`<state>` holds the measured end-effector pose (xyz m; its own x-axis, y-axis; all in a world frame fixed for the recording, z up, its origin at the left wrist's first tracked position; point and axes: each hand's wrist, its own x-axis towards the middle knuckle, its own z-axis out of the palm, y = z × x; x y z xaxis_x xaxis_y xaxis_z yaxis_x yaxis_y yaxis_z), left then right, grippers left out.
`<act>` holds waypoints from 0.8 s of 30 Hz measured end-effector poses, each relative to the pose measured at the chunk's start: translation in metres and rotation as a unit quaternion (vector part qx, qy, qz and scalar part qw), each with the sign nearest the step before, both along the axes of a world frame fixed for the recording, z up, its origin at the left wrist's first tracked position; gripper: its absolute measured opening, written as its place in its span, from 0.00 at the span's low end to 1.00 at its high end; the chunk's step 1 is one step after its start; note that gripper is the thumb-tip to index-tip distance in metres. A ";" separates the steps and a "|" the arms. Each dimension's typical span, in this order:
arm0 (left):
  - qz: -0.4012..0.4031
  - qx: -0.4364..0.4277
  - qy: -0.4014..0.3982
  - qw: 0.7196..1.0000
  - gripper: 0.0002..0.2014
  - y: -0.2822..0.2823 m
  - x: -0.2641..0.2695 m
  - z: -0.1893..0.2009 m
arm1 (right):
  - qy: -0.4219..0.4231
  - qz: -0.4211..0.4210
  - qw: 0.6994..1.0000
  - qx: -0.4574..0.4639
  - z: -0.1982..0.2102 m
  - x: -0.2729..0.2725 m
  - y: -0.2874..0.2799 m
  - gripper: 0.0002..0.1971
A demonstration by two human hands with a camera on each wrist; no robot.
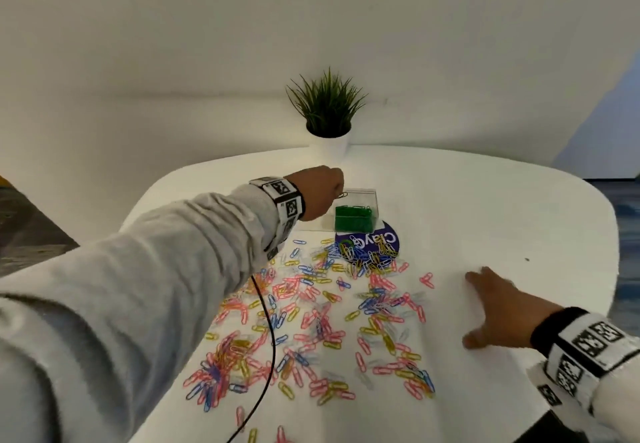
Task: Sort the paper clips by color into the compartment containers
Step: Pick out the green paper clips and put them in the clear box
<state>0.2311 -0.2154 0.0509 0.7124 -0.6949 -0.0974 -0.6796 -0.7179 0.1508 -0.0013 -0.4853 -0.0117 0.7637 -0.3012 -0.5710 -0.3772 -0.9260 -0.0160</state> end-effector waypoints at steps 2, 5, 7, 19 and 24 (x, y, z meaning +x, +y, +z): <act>-0.008 0.009 0.010 1.000 0.07 -0.027 0.003 -0.004 | -0.003 0.005 1.000 -0.004 -0.010 -0.006 0.000 0.63; -0.019 0.045 0.020 0.999 0.12 -0.049 0.006 -0.017 | 0.000 0.011 1.000 -0.015 -0.011 -0.003 0.003 0.63; -0.011 0.056 0.034 0.998 0.14 -0.054 0.007 -0.022 | 0.006 0.010 1.000 -0.010 -0.010 -0.001 0.003 0.62; -0.040 0.017 0.025 0.999 0.14 0.026 -0.040 0.016 | 0.005 -0.029 1.000 0.002 -0.004 0.000 0.007 0.62; -0.110 0.242 0.021 0.964 0.16 0.151 -0.097 0.037 | -0.019 -0.039 0.999 0.006 0.005 -0.003 0.006 0.63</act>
<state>0.1346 -0.0649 0.0877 0.5413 -0.6953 -0.4728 -0.8243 -0.5498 -0.1351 -0.0043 -0.4788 -0.0065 0.7597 -0.3549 -0.5449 -0.4476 -0.8932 -0.0423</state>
